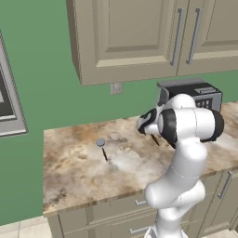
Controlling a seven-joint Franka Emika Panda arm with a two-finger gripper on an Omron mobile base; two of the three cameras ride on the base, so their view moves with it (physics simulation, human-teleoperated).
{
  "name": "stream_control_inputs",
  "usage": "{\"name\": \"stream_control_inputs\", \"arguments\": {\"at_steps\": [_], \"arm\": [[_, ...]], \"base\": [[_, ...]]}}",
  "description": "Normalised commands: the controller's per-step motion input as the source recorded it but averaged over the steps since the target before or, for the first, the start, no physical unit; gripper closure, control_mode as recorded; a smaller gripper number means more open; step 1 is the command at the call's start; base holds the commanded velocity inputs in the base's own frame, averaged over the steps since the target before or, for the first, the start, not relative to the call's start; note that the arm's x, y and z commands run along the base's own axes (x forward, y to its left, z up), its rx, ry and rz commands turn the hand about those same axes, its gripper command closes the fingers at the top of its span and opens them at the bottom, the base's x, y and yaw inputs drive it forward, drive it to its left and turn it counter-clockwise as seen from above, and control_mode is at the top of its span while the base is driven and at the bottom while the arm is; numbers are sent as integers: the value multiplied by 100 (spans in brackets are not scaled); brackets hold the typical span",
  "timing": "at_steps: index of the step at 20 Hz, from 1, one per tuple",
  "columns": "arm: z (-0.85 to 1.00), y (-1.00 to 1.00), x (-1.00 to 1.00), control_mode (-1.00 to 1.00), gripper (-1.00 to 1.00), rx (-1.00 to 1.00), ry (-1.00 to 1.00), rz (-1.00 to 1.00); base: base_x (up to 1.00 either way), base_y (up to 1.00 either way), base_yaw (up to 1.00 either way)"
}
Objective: Organize the utensils by type. Pick up the wooden spoons from the counter and place them in the open cabinet. Then pick up the metallic utensils from the counter and place them in the open drawer.
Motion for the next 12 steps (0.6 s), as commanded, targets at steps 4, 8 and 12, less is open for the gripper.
{"name": "stream_control_inputs", "arguments": {"at_steps": [4, 8, 12], "arm": [[-12, -8, 19, -100, -100, 0, 0, 0], [-14, -3, 21, -100, -100, 0, 0, 0], [-17, -3, 20, -100, -100, 0, 0, 0]], "base": [[0, 0, 0], [0, 0, 0], [0, 0, 0]]}}
